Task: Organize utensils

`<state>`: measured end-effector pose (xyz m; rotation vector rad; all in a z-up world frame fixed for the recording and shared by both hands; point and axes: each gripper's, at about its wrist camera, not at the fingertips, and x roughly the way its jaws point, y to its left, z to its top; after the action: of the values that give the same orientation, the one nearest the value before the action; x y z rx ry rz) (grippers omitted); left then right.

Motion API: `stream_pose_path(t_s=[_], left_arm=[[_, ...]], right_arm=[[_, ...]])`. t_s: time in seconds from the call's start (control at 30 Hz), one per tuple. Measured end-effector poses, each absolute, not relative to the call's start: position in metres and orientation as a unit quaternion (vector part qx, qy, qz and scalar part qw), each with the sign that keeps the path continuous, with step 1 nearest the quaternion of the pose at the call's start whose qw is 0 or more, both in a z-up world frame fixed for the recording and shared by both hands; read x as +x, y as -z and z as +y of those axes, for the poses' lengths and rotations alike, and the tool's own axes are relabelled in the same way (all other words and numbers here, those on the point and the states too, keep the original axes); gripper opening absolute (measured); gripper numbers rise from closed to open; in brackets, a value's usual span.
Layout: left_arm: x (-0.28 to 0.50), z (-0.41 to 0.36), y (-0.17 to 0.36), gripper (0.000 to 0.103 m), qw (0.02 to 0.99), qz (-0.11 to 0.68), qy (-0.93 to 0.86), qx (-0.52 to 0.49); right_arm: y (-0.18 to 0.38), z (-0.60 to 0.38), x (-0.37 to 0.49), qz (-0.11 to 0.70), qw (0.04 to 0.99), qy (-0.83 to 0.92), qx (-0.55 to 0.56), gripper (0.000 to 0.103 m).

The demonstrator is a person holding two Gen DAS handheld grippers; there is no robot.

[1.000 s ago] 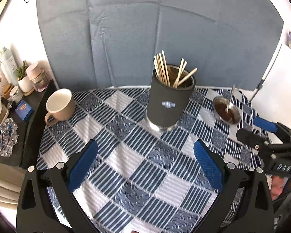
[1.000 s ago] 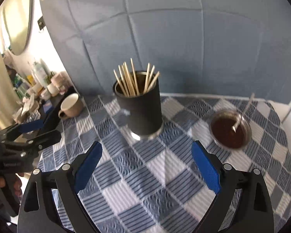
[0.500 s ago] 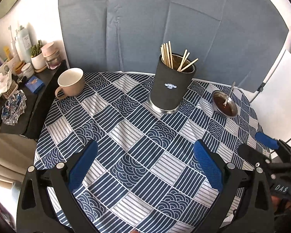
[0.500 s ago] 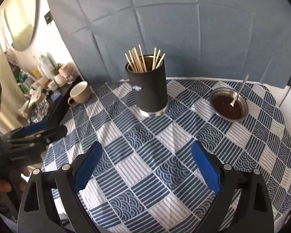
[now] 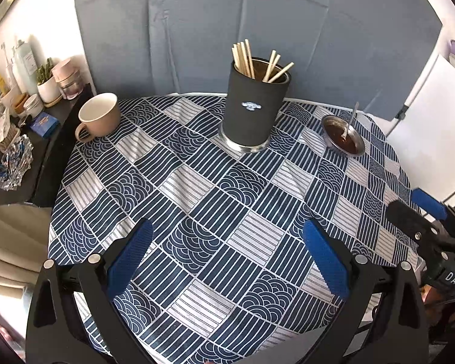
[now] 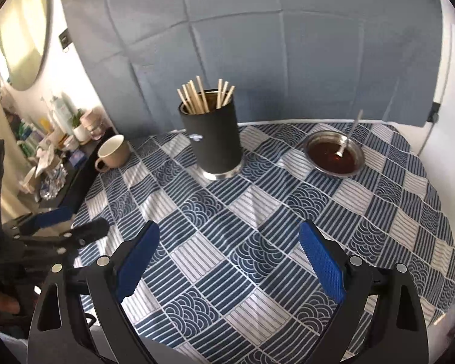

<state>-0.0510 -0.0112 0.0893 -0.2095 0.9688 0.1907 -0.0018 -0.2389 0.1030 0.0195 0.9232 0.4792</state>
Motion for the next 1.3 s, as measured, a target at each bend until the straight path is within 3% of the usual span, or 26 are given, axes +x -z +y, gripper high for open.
stream_pose_path(t_s=[1.3], left_arm=[[-0.078, -0.005, -0.09, 0.097, 0.869, 0.466, -0.128, -0.11]], right_arm=[[-0.102, -0.235, -0.011, 0.457, 0.86, -0.227, 0.002, 0.089]])
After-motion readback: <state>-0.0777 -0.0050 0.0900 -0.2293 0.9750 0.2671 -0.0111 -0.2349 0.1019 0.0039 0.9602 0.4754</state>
